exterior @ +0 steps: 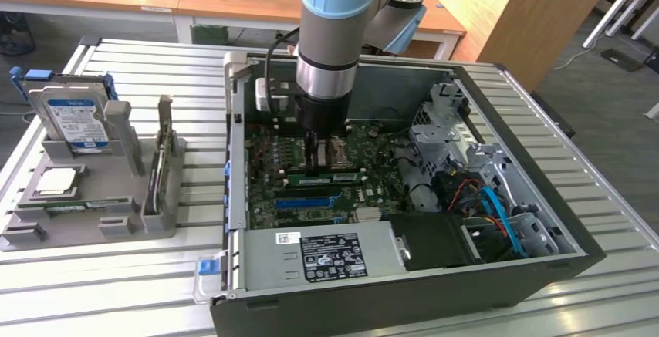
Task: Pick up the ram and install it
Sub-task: 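Press down the ram until it locks into place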
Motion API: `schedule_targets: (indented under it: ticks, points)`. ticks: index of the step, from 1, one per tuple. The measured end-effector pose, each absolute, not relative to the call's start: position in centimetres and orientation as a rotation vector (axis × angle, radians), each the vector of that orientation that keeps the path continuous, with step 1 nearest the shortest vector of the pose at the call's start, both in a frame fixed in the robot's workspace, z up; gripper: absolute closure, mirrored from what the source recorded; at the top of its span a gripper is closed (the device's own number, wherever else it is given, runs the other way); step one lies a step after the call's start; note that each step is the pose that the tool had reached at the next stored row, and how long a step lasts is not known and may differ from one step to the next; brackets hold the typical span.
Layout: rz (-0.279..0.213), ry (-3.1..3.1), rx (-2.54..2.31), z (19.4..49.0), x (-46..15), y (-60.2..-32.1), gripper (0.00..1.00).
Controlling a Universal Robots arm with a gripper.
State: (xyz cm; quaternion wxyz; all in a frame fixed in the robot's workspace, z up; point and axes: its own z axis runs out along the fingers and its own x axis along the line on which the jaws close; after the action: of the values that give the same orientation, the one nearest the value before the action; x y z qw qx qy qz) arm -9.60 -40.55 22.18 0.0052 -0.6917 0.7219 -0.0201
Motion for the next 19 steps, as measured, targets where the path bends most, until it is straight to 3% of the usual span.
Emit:
schedule_targets:
  ticks: [19]
  points:
    - [-0.063,2.26,-2.166,24.5,-9.5,-40.5,0.9]
